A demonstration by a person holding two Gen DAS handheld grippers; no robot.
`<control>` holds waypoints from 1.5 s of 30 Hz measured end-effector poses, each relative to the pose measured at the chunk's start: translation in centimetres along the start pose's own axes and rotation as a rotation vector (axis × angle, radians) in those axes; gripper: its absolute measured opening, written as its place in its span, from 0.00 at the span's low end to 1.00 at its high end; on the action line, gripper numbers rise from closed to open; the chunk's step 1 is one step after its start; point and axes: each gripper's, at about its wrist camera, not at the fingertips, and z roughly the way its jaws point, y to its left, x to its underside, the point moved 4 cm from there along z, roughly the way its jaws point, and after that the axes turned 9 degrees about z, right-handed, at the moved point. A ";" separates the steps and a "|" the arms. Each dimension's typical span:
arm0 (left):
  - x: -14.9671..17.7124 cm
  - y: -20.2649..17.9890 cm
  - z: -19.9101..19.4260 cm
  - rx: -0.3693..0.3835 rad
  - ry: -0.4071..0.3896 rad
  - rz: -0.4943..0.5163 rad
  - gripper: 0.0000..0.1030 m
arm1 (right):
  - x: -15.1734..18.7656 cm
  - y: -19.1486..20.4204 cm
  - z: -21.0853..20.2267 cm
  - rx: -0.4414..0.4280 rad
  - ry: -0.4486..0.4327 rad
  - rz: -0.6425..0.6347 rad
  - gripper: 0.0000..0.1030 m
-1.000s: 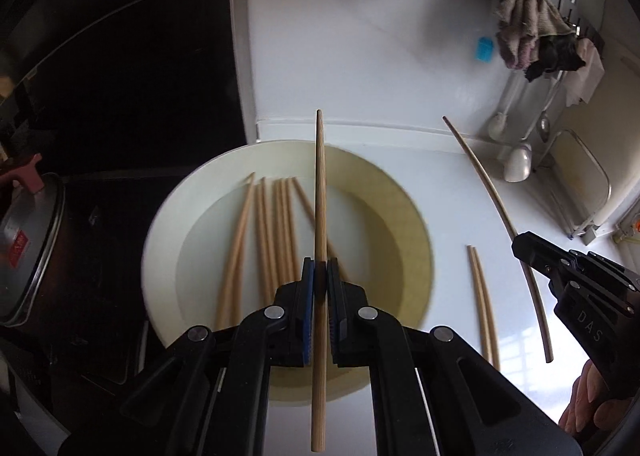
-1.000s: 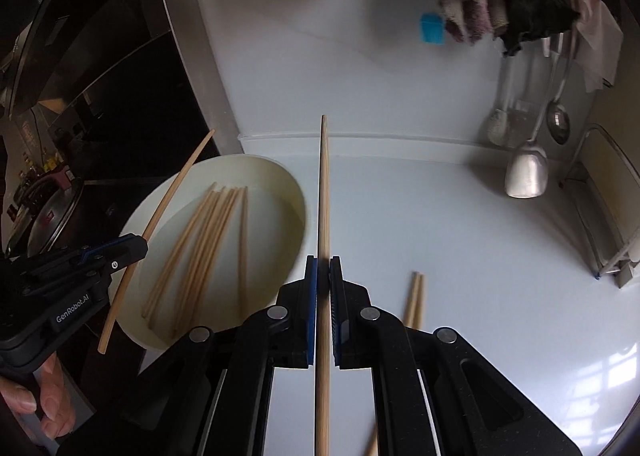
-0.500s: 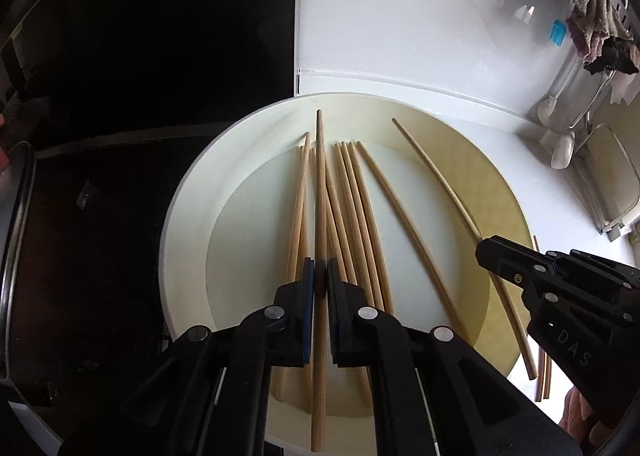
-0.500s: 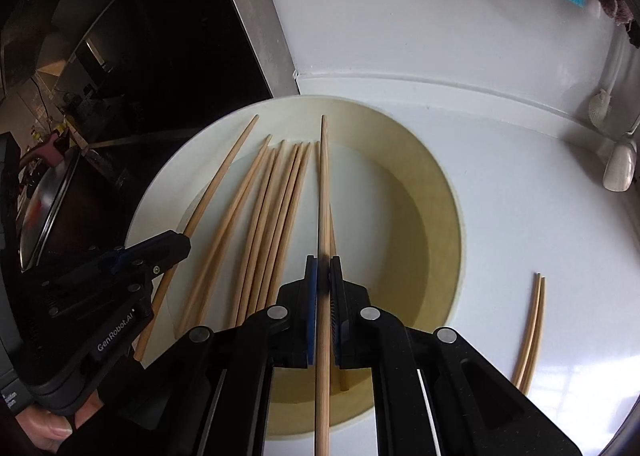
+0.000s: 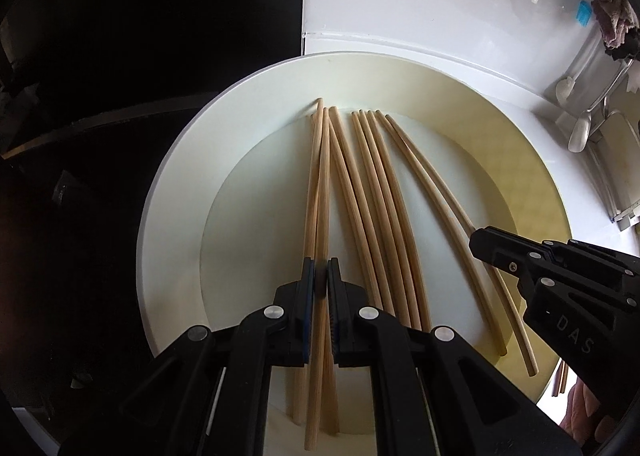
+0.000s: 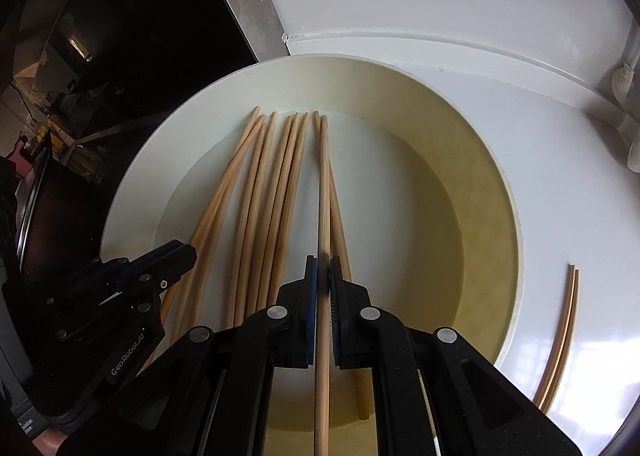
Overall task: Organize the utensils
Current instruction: 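Carry both held chopsticks over the white basin and open both tools, then withdraw both open tools from the basin toward the last two chopsticks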
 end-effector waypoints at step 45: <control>2.9 -8.3 -10.5 0.012 -0.219 0.048 0.78 | 8.1 -14.0 -13.2 0.130 -0.266 0.189 0.45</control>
